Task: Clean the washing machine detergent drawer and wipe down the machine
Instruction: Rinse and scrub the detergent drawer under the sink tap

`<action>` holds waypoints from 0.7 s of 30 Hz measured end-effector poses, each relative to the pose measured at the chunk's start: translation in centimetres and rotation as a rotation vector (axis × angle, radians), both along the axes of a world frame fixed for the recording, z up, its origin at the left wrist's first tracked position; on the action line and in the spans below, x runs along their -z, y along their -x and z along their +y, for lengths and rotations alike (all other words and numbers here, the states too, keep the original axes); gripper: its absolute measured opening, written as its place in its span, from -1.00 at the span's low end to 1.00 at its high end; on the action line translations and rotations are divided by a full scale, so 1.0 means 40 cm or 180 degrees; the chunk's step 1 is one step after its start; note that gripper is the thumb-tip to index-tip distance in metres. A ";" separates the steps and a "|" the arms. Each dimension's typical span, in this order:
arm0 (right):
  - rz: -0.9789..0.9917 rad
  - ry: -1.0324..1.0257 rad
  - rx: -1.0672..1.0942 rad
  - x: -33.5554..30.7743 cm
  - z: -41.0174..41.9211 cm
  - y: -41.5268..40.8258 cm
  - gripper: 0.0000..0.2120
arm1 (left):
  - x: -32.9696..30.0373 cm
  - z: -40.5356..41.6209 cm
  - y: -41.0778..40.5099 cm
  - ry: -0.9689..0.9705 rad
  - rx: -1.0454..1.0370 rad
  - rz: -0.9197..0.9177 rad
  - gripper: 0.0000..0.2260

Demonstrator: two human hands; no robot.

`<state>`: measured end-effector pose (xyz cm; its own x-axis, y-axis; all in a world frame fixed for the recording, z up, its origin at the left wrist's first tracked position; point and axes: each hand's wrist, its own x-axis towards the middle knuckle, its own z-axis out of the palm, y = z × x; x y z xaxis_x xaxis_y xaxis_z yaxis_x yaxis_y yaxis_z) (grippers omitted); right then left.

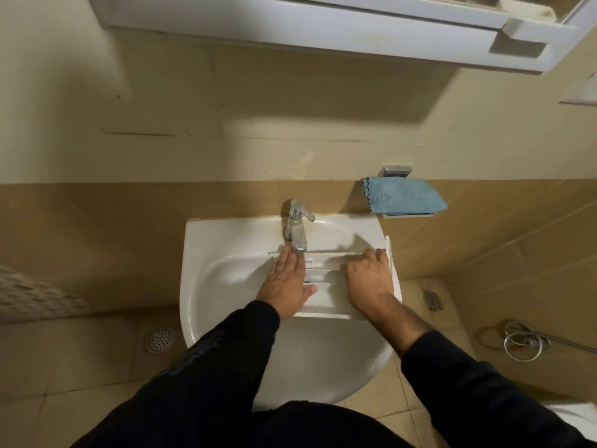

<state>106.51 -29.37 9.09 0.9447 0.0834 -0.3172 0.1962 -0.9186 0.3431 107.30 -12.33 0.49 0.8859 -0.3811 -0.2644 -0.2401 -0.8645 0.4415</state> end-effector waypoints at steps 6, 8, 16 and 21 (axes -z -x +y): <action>-0.0026 -0.0094 -0.0080 0.000 -0.028 0.020 -0.65 | 0.019 0.057 -0.011 -0.0259 -0.0012 0.0013 -0.19; -0.0013 -0.0172 -0.0078 0.005 -0.036 0.023 -0.64 | 0.014 0.064 -0.019 -0.0227 -0.0078 0.0107 -0.12; -0.0085 -0.0782 -0.0154 0.079 0.039 -0.023 -0.67 | -0.008 0.128 -0.060 -0.0714 0.0110 -0.0448 -0.14; -0.0565 -0.1499 -0.0066 0.187 0.119 0.030 -0.55 | -0.021 0.149 -0.071 -0.1144 0.0391 -0.0738 -0.18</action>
